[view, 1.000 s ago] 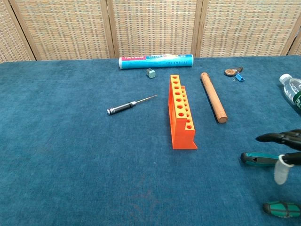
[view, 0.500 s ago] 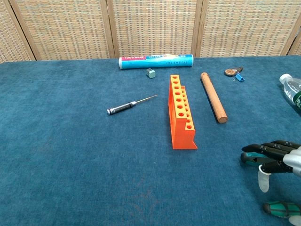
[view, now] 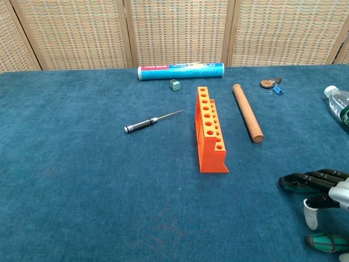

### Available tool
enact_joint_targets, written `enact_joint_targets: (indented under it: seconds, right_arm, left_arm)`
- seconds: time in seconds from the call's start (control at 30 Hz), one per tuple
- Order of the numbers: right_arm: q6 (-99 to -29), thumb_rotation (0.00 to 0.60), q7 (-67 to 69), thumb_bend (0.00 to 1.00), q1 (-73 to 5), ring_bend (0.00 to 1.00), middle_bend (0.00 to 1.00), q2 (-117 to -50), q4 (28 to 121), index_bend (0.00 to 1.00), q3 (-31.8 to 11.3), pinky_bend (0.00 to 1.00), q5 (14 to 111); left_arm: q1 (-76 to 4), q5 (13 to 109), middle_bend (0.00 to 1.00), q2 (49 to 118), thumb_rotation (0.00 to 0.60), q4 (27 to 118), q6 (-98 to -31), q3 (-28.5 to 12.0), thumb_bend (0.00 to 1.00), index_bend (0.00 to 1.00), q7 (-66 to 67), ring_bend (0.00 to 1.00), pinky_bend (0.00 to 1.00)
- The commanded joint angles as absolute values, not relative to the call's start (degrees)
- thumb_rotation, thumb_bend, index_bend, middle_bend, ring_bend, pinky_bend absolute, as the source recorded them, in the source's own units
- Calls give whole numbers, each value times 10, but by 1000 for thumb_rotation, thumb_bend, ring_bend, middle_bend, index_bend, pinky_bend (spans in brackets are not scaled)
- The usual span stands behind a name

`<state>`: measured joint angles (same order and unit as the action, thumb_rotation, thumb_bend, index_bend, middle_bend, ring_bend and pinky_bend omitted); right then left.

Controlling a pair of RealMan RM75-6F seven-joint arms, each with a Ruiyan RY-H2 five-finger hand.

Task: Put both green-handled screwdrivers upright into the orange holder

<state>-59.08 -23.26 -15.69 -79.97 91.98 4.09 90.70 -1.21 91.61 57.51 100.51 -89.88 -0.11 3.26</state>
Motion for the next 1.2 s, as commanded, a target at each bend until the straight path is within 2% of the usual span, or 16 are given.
enact_joint_targets:
  seconds: [0.03,0.3,0.57,0.97,1.2]
  right_arm:
    - [-598,600,-238,231,-157,0,0,-807,911,453,44,0,912]
    - [-618,600,-235,332,-157,0,0,-826,886,557,53,0,927]
    - [-649,600,-205,344,-157,0,0,-828,882,571,61,0,954]
    - [-718,600,-94,352,-169,0,0,-774,964,581,51,0,1005]
    - [-747,600,39,359,-193,0,1,-721,1039,594,17,0,999]
  left_arm:
    - [-12,916,0,575,600,1005,-900,-2,0,0,32,0,0]
    - [-11,916,0,575,600,1004,-901,-1,0,0,31,0,0]
    - [-11,916,0,575,600,1004,-903,-2,0,0,27,0,0]
    - [-11,916,0,573,600,1006,-901,-1,0,0,26,0,0]
    - [-11,914,0,567,600,1007,-899,0,0,0,16,0,0]
